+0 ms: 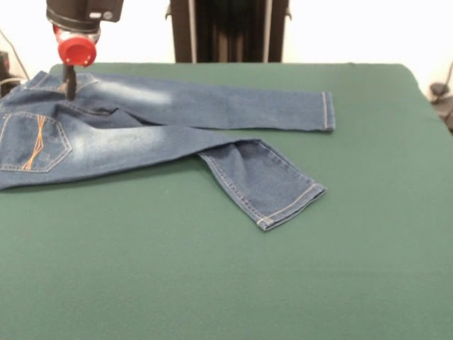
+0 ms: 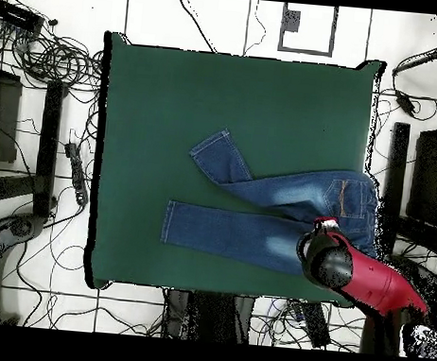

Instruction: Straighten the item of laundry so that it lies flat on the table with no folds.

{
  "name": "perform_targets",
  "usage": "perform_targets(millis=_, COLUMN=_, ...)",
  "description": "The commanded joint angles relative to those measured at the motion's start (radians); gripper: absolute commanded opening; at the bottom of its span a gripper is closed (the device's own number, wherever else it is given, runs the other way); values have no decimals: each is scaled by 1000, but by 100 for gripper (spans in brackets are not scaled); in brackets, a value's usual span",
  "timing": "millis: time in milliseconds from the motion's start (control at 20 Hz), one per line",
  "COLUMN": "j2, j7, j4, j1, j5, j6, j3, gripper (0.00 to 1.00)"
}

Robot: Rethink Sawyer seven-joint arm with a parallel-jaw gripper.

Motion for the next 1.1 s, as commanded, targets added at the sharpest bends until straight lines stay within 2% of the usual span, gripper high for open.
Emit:
perform_targets(millis=50, j2=3, j7=91, j4=108, j1=36, j5=90, j6=83, j3=112, gripper=100)
perform_targets(millis=450, j2=45, j7=141, j4=115, j1=90, j5=143, j6=24, j3=102, gripper=100)
perform_targets(millis=800, j2=111, j7=228, j4=98, j1=198, j5=268, j6=-27, j3=94, gripper=100)
perform_targets(millis=1100, j2=146, j7=257, j4=70, j1=270, j5=388, j6=-45, j3=80, gripper=100)
